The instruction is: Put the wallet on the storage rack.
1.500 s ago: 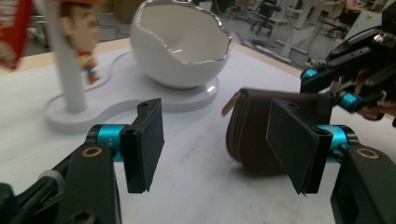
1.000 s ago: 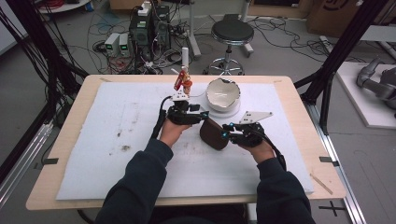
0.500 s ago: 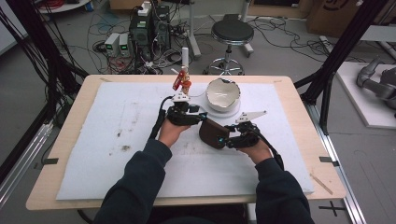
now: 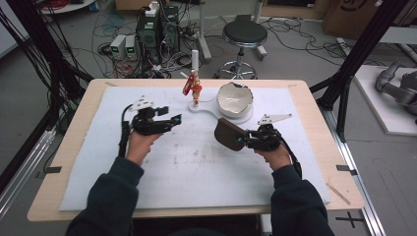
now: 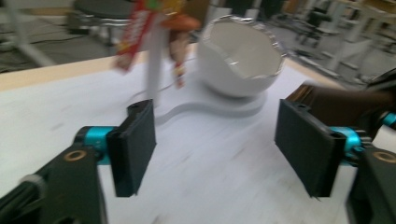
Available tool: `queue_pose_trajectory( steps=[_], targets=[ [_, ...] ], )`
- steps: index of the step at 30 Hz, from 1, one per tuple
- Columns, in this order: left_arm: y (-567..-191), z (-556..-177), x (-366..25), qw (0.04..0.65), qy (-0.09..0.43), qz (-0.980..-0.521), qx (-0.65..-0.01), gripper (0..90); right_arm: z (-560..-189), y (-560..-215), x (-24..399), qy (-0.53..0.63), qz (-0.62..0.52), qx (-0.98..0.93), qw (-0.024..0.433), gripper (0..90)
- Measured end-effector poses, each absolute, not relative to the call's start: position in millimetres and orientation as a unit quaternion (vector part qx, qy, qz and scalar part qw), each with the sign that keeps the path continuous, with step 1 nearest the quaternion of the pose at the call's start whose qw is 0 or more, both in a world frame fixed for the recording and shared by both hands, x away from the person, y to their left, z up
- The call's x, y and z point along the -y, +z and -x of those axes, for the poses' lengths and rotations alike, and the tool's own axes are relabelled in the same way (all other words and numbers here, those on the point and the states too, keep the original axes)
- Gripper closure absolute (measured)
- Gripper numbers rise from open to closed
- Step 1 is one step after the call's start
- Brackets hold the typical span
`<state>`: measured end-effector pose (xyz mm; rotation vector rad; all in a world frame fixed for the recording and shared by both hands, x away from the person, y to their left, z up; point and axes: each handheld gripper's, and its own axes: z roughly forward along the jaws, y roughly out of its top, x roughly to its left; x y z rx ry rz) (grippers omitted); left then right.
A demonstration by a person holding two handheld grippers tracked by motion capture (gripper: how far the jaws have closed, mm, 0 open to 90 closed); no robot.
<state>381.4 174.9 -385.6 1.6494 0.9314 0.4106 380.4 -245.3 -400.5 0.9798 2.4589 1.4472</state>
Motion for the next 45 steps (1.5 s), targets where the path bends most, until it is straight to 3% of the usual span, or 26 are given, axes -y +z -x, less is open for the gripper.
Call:
queue_pose_trajectory(
  steps=[2,10,22,34,43,45],
  targets=[
    [-391,-366,-192,0.560,0.192,-0.698,-0.403,22.2,-381,-395,246,0.484,-0.319,-0.811,0.074,66.8],
    [-417,-337,-246,0.541,0.216,-0.689,-0.430,22.1,-400,-363,249,0.504,-0.315,-0.797,0.106,66.9],
    [-422,-339,-260,0.546,0.217,-0.678,-0.442,22.4,-444,-321,251,0.505,-0.317,-0.787,0.161,67.0],
    [-423,-336,-273,0.557,0.226,-0.661,-0.449,22.9,-487,-343,241,0.434,-0.308,-0.814,0.231,66.9],
    [-424,-336,-275,0.557,0.225,-0.660,-0.451,23.3,-496,-359,229,0.399,-0.290,-0.837,0.236,66.1],
    [-425,-336,-275,0.557,0.224,-0.660,-0.452,23.3,-497,-361,227,0.388,-0.310,-0.835,0.239,60.6]
  ],
)
